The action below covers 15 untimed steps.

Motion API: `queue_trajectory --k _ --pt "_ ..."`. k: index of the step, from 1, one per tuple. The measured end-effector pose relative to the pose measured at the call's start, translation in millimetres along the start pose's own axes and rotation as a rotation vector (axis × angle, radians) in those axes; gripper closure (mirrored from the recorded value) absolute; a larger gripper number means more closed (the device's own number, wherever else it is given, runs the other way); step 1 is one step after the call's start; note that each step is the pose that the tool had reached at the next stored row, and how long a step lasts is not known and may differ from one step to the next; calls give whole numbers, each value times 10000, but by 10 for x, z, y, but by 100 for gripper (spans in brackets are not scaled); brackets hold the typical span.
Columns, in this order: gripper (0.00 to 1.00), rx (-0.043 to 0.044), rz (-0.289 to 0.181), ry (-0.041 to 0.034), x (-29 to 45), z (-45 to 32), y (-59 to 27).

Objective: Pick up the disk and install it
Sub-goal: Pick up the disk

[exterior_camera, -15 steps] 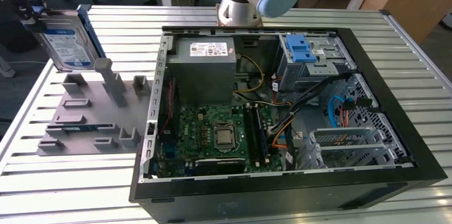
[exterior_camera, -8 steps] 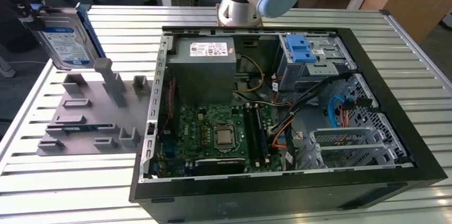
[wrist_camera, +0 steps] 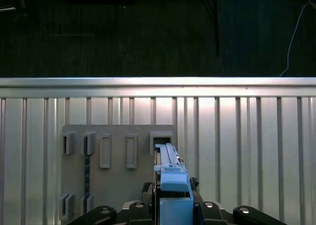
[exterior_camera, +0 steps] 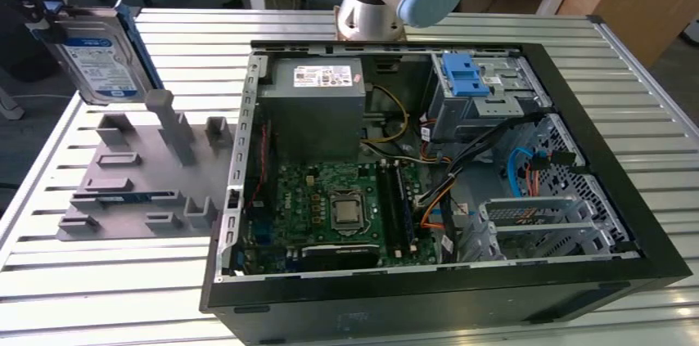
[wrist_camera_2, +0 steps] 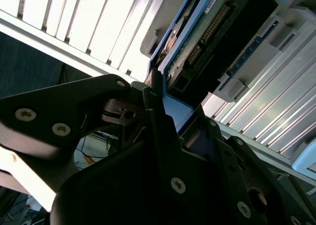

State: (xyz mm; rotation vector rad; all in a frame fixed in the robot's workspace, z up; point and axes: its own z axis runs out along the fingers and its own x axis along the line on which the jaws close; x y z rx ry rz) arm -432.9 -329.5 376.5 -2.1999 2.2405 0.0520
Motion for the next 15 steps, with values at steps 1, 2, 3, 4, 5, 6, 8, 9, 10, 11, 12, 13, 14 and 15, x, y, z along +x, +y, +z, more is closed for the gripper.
queue_trajectory --k 1,2,3,4,5,6,8,9,10,11,12,13,14,15 --pt "64 0 0 0 0 -8 0" --pt "64 0 0 0 0 -16 0" --pt "64 -1 1 0 -1 -26 1" --pt "64 -1 0 0 -1 -35 1" --pt "64 0 0 0 -1 -53 1" --pt "64 0 1 0 -2 -71 2" --pt "64 1 0 0 -2 -87 2" --pt "64 0 0 0 -2 -102 3" --pt "64 1 0 0 -3 -110 3" --pt "64 0 0 0 -3 -118 3" --pt "64 0 0 0 -3 -126 3" --pt "64 0 0 0 -3 -135 3" --pt "64 1 0 -1 -3 -142 3" --pt "64 1 0 -1 -3 -149 4"
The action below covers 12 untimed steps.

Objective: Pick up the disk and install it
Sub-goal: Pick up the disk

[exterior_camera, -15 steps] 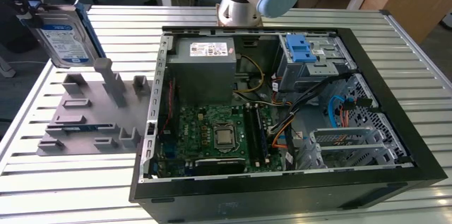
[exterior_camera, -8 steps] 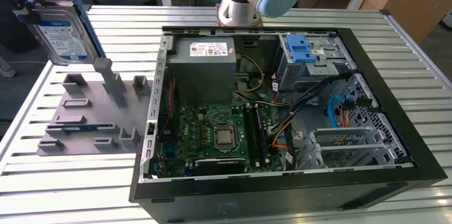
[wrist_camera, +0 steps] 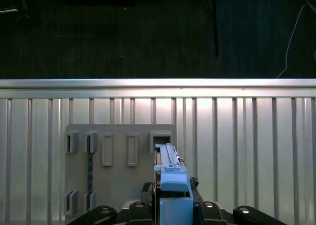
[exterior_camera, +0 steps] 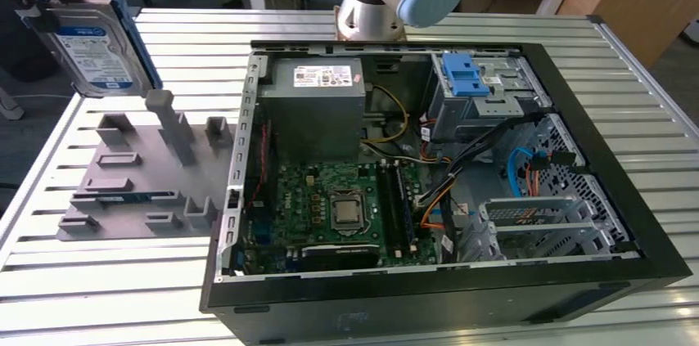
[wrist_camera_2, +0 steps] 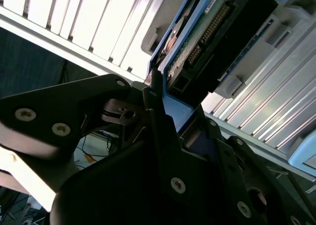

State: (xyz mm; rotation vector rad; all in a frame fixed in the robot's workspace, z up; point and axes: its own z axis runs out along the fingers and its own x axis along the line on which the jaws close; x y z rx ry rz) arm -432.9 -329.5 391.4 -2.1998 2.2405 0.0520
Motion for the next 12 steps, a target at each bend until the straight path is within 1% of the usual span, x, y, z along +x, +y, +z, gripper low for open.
queue_trajectory --k 12 --pt "64 -1 0 0 -3 -101 2"
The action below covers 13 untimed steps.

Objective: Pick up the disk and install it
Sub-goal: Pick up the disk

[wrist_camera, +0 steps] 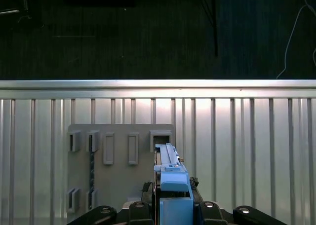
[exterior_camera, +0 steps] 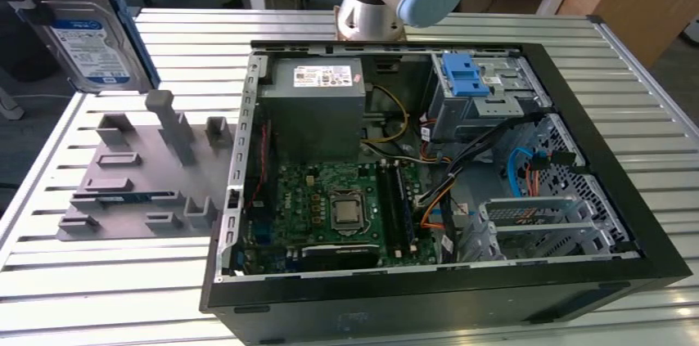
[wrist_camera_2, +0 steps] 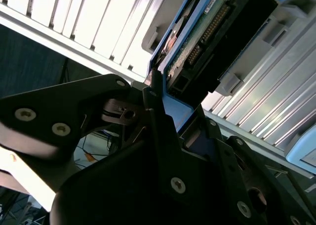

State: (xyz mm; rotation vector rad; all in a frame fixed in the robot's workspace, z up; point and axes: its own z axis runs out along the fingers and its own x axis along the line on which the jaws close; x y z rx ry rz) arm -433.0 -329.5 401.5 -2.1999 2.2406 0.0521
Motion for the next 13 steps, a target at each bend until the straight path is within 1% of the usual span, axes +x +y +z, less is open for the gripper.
queue_trajectory --k 13 --pt "64 0 0 0 -3 -139 3"
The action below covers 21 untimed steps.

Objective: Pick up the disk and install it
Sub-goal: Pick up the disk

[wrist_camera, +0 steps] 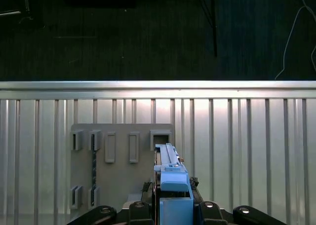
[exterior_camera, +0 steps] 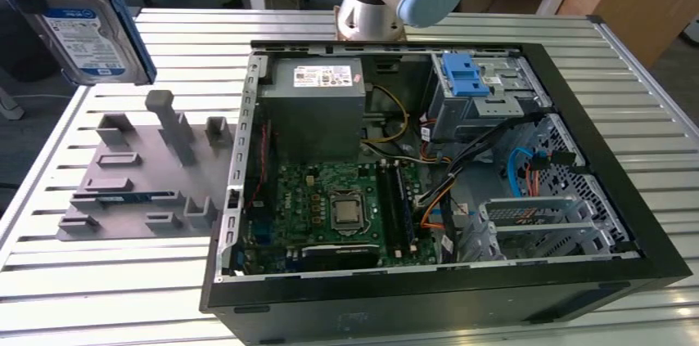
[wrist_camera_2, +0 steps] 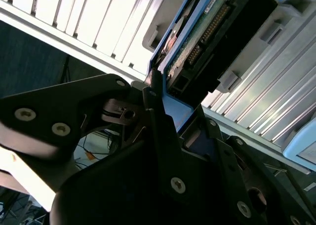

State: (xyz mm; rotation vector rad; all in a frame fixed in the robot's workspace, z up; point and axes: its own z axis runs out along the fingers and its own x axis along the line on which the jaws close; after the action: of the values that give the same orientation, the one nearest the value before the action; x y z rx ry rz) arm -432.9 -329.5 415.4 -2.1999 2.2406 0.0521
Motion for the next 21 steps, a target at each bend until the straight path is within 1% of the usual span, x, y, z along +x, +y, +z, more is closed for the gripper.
queue_trajectory --k 21 --pt "64 0 0 0 -7 -280 7"
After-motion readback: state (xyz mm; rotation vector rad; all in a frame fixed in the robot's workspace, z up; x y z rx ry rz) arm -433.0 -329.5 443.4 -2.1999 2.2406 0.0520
